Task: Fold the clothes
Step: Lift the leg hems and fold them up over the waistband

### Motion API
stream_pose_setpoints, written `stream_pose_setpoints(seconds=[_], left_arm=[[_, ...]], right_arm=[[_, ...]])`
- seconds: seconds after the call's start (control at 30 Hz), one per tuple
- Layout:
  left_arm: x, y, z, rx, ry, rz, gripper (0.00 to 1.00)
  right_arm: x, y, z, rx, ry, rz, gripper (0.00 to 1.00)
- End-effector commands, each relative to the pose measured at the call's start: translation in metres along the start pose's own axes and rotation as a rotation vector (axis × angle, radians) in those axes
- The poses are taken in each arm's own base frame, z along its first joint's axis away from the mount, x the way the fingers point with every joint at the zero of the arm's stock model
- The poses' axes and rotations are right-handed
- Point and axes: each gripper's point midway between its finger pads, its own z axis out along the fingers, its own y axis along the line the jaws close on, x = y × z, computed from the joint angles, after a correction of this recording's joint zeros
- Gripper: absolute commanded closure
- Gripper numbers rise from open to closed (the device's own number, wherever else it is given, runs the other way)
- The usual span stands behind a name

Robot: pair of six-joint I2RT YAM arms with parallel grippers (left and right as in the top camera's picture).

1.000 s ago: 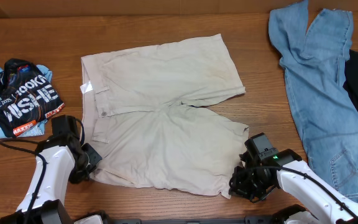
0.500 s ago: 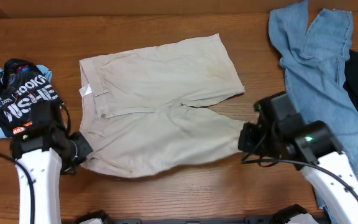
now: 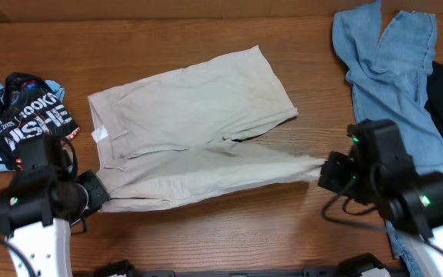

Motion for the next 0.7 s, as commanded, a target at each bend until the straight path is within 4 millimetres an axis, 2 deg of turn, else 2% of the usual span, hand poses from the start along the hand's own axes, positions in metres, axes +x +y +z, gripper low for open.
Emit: stream_pose_setpoints(seconds=[0.0,0.13,0.2,0.27,0.47,0.67], left_arm=[[-0.007,-0.001,-0.032,0.034,-0.111,0.03,0.96],[-0.011,0.0,-0.043,0.039,-0.165,0.028,0.96],[-0.018,0.006,-0.045,0.004,-0.203,-0.009,0.96],[-0.028,0.008,-0.047,-0.008,-0.245,-0.036,0.96],[-0.068,-0.003,-0.046,0.022,-0.351,-0.071,0.96],[-0.097,-0.012,-0.017,0.005,-0.308,-0.072,0.96]], right_arm=[[-0.021,0.0,-0.035,-0.022,-0.166,0.0,0.96],[-0.047,0.015,-0.054,-0.058,-0.278,-0.08,0.96],[-0.063,0.026,-0.055,-0.076,-0.314,-0.124,0.96],[-0.076,0.035,-0.047,-0.073,-0.319,-0.161,0.96],[-0.117,0.056,0.014,-0.022,-0.264,-0.268,0.96],[-0.15,0.072,0.075,-0.01,-0.258,-0.322,0.96]])
